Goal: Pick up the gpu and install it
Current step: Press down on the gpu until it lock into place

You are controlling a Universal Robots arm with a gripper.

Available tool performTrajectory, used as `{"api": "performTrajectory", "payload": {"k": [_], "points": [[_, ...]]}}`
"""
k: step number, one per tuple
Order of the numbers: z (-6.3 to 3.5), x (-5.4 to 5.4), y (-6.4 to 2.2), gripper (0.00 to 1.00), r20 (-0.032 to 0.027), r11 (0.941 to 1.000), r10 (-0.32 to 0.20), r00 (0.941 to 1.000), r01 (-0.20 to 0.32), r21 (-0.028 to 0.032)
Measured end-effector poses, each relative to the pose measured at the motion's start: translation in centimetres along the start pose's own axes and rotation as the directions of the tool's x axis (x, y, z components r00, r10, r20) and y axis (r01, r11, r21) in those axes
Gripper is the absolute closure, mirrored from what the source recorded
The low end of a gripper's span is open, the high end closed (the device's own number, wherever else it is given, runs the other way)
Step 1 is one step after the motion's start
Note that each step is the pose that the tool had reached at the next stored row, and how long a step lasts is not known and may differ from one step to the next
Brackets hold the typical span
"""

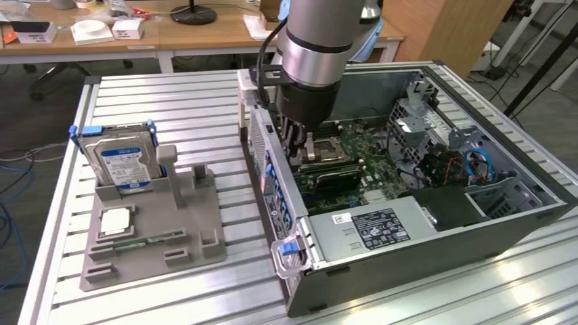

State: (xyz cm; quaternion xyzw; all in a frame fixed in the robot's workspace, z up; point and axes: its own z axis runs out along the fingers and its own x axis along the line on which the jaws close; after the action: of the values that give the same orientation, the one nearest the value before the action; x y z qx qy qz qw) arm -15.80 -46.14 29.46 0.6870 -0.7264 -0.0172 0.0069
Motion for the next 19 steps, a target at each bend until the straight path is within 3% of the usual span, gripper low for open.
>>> {"api": "performTrajectory", "payload": {"k": [5, 13, 19], "points": [[0.05, 0.0, -0.14, 0.89, 0.0009, 1.0, 0.001, 1.0, -0.001, -0.0003], [-0.02, -0.1, -1.51, 0.89, 0.0008, 1.0, 0.0, 1.0, 0.0, -0.0002], [-0.03, -0.1, -1.53, 0.89, 0.0008, 1.0, 0.0, 1.0, 0.0, -0.0002]]}}
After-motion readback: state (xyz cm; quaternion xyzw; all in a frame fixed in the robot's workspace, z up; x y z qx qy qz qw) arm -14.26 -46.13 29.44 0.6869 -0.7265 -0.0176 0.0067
